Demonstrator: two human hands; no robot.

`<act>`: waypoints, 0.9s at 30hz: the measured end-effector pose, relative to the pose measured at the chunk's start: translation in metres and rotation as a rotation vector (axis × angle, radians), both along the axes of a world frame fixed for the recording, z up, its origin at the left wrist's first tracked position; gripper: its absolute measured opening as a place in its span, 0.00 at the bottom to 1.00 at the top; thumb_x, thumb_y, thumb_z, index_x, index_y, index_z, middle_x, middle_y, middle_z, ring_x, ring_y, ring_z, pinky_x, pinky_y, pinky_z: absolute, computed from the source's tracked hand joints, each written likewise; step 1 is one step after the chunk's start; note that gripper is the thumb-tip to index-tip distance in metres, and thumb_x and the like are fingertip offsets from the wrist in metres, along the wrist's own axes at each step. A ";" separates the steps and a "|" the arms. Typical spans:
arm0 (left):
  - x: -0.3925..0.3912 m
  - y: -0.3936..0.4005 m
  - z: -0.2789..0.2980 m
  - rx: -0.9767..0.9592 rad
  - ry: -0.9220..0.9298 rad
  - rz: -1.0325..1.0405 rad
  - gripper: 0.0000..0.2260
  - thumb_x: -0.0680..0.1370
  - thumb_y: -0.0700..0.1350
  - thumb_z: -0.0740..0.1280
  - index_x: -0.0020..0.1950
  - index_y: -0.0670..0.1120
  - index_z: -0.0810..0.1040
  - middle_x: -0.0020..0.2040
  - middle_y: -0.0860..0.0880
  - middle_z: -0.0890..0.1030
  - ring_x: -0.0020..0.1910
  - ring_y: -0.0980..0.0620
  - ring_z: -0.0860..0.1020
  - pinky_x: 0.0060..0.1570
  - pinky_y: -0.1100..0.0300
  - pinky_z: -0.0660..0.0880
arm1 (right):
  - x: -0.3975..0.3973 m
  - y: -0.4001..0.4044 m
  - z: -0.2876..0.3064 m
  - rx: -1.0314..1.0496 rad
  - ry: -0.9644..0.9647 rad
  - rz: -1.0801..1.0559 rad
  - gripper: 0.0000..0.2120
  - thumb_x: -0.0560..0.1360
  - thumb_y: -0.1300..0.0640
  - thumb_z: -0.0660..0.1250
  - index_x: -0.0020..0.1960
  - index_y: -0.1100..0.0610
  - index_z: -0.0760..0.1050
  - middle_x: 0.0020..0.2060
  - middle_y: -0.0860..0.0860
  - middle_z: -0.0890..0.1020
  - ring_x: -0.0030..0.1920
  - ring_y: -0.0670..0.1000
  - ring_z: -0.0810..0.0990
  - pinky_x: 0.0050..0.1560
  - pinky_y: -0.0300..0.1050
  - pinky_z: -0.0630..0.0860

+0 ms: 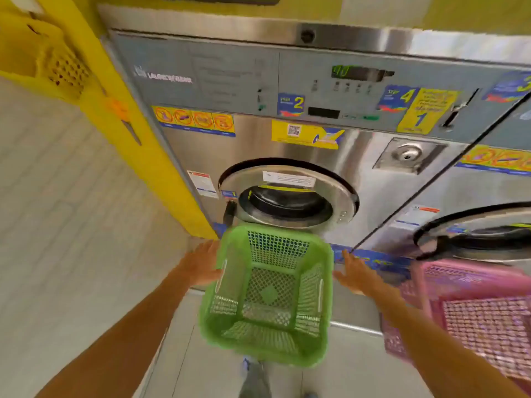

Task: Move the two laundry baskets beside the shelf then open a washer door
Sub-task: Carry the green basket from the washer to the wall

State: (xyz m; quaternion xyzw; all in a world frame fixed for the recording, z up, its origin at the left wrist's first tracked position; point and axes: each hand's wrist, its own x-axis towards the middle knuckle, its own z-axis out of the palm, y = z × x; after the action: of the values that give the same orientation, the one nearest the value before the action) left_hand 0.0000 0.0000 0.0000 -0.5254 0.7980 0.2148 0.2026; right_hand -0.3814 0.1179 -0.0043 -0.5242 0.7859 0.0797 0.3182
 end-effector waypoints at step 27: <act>0.073 0.175 -0.168 0.017 0.150 0.651 0.42 0.79 0.42 0.63 0.79 0.56 0.33 0.62 0.36 0.72 0.44 0.39 0.80 0.43 0.42 0.80 | 0.050 0.076 -0.168 -0.034 0.006 0.083 0.44 0.78 0.60 0.64 0.79 0.62 0.34 0.56 0.72 0.78 0.53 0.70 0.81 0.50 0.60 0.75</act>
State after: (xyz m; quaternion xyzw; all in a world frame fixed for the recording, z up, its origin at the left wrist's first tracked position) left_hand 0.0729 0.1749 -0.1678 -0.7336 0.5993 0.3129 0.0683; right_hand -0.3312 0.1939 -0.1726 -0.5616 0.7655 0.0809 0.3033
